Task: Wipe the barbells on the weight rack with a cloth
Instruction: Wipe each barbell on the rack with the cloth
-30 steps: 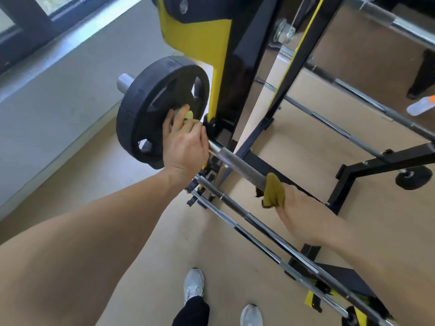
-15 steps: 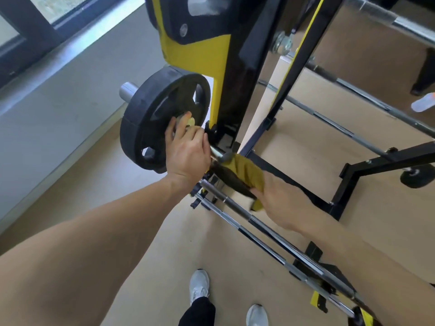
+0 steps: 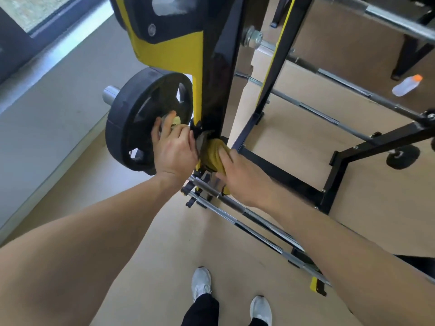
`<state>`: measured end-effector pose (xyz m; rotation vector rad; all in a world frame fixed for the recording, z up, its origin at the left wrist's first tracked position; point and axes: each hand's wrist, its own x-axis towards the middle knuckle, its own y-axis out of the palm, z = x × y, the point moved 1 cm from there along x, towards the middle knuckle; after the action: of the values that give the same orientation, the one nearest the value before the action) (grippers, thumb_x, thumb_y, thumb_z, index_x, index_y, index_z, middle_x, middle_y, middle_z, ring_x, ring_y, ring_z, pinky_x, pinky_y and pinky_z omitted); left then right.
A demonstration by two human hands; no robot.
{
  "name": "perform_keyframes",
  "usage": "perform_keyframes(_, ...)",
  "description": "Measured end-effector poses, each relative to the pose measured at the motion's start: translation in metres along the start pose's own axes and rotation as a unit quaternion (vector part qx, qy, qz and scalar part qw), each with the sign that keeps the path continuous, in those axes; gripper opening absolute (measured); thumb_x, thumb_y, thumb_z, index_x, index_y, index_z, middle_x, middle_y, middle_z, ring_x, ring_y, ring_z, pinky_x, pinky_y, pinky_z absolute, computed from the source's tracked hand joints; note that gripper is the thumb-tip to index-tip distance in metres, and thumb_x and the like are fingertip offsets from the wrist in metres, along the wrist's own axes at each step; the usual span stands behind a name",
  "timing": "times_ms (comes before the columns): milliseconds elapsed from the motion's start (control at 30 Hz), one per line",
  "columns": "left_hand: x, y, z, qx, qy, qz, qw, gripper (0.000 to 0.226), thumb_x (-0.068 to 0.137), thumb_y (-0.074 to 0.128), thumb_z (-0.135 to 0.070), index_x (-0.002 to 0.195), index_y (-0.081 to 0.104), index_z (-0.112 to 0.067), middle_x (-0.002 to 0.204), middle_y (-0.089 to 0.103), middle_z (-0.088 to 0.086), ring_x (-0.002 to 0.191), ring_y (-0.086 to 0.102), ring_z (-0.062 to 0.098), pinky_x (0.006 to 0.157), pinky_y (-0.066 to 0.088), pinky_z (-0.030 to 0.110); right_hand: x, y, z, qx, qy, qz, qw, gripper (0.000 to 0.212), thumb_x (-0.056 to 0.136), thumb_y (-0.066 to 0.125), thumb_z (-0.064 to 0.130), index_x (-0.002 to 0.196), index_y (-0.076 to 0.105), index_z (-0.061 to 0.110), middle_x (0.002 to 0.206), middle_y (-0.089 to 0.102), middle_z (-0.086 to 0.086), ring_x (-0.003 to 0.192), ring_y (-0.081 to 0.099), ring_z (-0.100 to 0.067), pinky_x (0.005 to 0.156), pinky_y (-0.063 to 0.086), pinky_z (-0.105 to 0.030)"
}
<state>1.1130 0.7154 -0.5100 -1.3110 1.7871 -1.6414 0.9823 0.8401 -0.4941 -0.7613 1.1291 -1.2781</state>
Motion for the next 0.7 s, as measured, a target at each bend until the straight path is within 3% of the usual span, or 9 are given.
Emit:
perform_keyframes(133,0.001,0.000,0.001,0.010,0.005,-0.010,1.000,0.038,0.105,0.038,-0.027,0.098,0.072,-0.012,0.112,0.071,0.003,0.141,0.037,0.022,0.123,0.016,0.048,-0.061,0.012,-0.040,-0.127,0.037,0.002,0.991,0.078,0.104,0.041,0.036,0.156,-0.013,0.015,0.104,0.040,-0.005,0.079,0.042,-0.013,0.070,0.038,-0.027)
perform_keyframes(167,0.002,0.001,0.002,0.017,0.011,-0.010,1.000,0.038,0.104,0.038,-0.027,0.099,0.072,-0.011,0.111,0.071,0.003,0.141,0.038,0.023,0.123,0.016,0.048,-0.070,0.011,-0.046,-0.154,0.061,0.019,0.986,0.075,0.104,0.037,0.041,0.157,-0.008,0.014,0.102,0.042,-0.004,0.078,0.042,-0.012,0.069,0.038,-0.027)
perform_keyframes(233,0.002,0.002,0.003,0.030,0.017,-0.010,0.999,0.038,0.104,0.038,-0.027,0.100,0.073,-0.011,0.110,0.072,0.002,0.141,0.038,0.022,0.123,0.016,0.047,-0.077,0.004,-0.055,-0.153,0.112,0.075,0.979,0.060,0.103,0.037,0.046,0.150,0.023,0.012,0.104,0.052,-0.003,0.080,0.052,-0.013,0.070,0.042,-0.026)
perform_keyframes(333,0.002,0.001,0.002,0.033,0.008,-0.006,0.999,0.038,0.104,0.038,-0.028,0.099,0.072,-0.012,0.111,0.071,0.001,0.142,0.037,0.022,0.123,0.016,0.047,-0.041,-0.006,-0.041,0.068,0.174,0.155,0.970,0.025,0.098,0.056,0.044,0.108,0.057,0.022,0.091,0.065,0.002,0.081,0.065,-0.016,0.081,0.053,-0.031)
perform_keyframes(367,0.002,0.001,0.002,0.031,0.008,-0.001,0.999,0.037,0.104,0.039,-0.028,0.099,0.072,-0.012,0.111,0.071,0.002,0.142,0.037,0.022,0.123,0.017,0.048,-0.018,-0.004,-0.030,0.127,0.160,0.128,0.971,0.027,0.095,0.059,0.047,0.098,0.059,0.020,0.083,0.064,0.003,0.077,0.065,-0.015,0.080,0.055,-0.034)
perform_keyframes(433,0.003,0.002,0.005,0.020,0.022,0.006,1.000,0.030,0.100,0.047,-0.029,0.097,0.071,-0.011,0.110,0.071,0.004,0.142,0.038,0.026,0.122,0.018,0.052,0.026,-0.001,0.000,0.155,0.120,0.058,0.979,0.034,0.094,0.060,0.051,0.100,0.055,0.018,0.083,0.063,0.003,0.075,0.063,-0.017,0.072,0.053,-0.033)
perform_keyframes(533,0.002,0.002,0.005,0.013,0.048,0.013,0.999,0.029,0.092,0.056,-0.033,0.099,0.071,-0.009,0.111,0.071,0.008,0.143,0.038,0.031,0.121,0.018,0.056,0.041,-0.002,0.024,0.067,0.078,-0.028,0.994,0.032,0.099,0.053,0.046,0.112,0.044,0.017,0.089,0.056,0.003,0.075,0.061,-0.020,0.066,0.044,-0.031)
perform_keyframes(600,0.002,-0.002,0.002,0.005,0.025,0.007,1.000,0.032,0.099,0.046,-0.030,0.098,0.071,-0.010,0.113,0.071,0.007,0.143,0.038,0.028,0.122,0.017,0.053,0.012,-0.001,0.006,0.060,0.075,-0.016,0.995,0.034,0.101,0.047,0.046,0.118,0.041,0.017,0.091,0.052,0.003,0.075,0.057,-0.019,0.065,0.047,-0.035)
perform_keyframes(700,0.001,-0.003,-0.001,0.009,0.010,-0.004,1.000,0.038,0.104,0.037,-0.029,0.096,0.071,-0.012,0.113,0.071,0.003,0.142,0.039,0.023,0.121,0.019,0.051,-0.051,0.005,-0.041,0.032,0.119,0.041,0.992,0.031,0.100,0.043,0.052,0.109,0.038,0.022,0.077,0.049,0.010,0.071,0.062,-0.018,0.066,0.054,-0.039)
